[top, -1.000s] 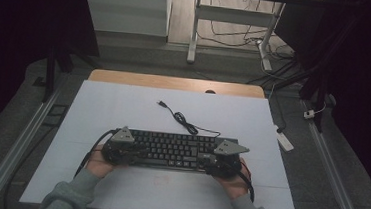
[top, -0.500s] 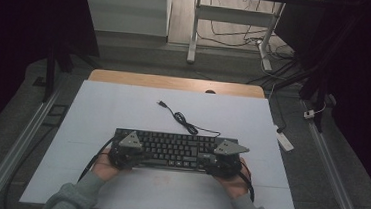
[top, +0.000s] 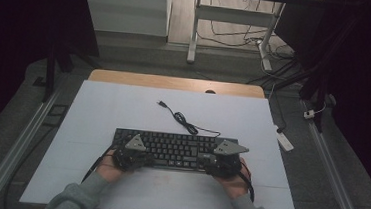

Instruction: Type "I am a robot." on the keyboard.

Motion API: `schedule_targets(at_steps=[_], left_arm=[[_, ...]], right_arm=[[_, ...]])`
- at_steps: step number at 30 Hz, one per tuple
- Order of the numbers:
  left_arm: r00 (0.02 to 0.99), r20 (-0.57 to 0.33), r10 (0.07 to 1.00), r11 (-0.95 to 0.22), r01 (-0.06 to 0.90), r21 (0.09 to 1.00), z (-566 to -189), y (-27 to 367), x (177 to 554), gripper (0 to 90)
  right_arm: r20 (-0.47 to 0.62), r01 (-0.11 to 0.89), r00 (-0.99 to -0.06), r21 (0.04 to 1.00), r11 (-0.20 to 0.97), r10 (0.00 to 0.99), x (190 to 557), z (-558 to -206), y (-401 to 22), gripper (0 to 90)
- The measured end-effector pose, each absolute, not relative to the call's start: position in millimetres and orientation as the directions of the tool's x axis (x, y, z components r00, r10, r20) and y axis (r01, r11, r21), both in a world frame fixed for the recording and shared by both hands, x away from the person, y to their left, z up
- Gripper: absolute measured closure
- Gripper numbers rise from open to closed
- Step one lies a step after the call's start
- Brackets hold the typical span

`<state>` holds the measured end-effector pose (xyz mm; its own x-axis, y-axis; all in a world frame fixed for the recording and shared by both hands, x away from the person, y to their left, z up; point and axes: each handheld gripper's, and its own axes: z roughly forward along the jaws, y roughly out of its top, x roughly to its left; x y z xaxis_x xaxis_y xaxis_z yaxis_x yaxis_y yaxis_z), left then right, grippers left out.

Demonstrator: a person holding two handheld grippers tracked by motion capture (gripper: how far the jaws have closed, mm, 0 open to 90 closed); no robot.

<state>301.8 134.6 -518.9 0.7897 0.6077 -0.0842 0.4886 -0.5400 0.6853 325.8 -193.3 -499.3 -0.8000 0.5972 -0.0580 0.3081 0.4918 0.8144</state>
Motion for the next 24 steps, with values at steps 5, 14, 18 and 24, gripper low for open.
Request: schedule_targets(at_steps=[5, 14, 18, 24], left_arm=[[0.791, -0.073, 0.608, -0.548, 0.485, 0.681, -520.2, 133.7, 302.2, 88.8], [0.788, -0.080, 0.611, -0.548, 0.493, 0.676, -523.1, 134.1, 303.1, 88.9], [0.789, -0.065, 0.611, -0.549, 0.482, 0.683, -520.2, 134.6, 301.7, 88.9], [0.778, -0.089, 0.621, -0.494, 0.477, 0.727, -509.8, 143.9, 300.9, 85.3]], right_arm=[[-0.059, 0.307, -0.801, 0.814, 0.494, 0.595, 325.7, -499.4, -193.1, 45.4], [-0.057, 0.308, -0.800, 0.815, 0.491, 0.598, 325.7, -499.3, -193.4, 45.4], [-0.060, 0.305, -0.800, 0.816, 0.491, 0.597, 325.7, -498.8, -193.6, 45.4], [-0.055, 0.311, -0.798, 0.815, 0.488, 0.601, 325.7, -498.6, -194.2, 45.3]])
